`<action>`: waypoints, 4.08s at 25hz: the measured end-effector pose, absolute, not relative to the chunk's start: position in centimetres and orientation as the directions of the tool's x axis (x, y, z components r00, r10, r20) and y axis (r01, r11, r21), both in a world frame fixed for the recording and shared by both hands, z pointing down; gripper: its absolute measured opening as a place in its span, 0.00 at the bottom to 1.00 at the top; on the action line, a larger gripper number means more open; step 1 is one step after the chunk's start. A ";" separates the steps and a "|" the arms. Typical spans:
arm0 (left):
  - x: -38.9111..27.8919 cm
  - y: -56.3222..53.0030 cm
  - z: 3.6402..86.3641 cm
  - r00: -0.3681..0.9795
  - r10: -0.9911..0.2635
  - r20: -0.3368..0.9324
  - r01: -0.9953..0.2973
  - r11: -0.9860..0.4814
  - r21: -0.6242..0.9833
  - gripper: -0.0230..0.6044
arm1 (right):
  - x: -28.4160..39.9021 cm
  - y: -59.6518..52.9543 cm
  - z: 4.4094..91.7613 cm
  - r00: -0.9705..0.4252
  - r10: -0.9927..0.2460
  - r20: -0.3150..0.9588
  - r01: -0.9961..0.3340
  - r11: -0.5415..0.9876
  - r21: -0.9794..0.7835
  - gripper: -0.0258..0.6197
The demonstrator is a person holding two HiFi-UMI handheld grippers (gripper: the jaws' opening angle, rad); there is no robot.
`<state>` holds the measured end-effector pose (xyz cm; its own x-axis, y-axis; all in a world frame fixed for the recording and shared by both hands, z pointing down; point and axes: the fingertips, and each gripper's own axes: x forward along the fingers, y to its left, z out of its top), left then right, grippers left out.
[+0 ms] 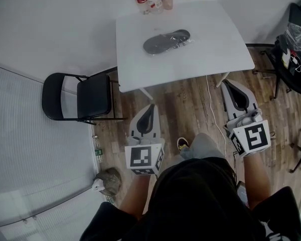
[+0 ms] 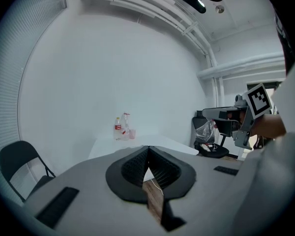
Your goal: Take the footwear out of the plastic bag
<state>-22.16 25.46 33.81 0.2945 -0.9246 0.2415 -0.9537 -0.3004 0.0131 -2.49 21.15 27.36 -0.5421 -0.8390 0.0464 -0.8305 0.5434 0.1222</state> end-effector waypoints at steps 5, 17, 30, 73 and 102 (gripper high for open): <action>-22.0 24.2 33.9 0.307 -0.918 0.252 -0.949 -0.314 0.016 0.07 | -2.7 19.9 27.3 -0.539 -0.841 0.050 -0.831 0.541 0.128 0.07; -22.2 19.9 34.3 0.318 -0.911 0.262 -0.945 -0.328 0.007 0.07 | -2.9 15.1 27.6 -0.546 -0.836 0.046 -0.827 0.547 0.126 0.07; -22.4 7.4 36.5 0.295 -0.895 0.336 -0.941 -0.334 -0.062 0.07 | -3.1 2.5 30.0 -0.551 -0.830 0.085 -0.824 0.558 0.102 0.07; -25.2 -15.3 60.7 -0.102 -0.261 0.960 -0.342 -0.897 -0.280 0.95 | -0.5 -17.2 34.5 -0.642 -0.757 0.123 -0.758 0.651 0.050 0.07; -23.9 -15.1 62.5 0.117 0.067 0.991 -0.227 -0.969 0.093 0.96 | 0.4 -23.5 37.0 -0.592 -0.779 0.208 -0.791 0.611 0.035 0.07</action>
<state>-23.86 -15.06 62.45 0.1175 0.0674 0.9908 -0.2273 -0.9694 0.0929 0.43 -23.48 37.00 -0.5920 -0.7787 0.2080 -0.7911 0.6107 0.0346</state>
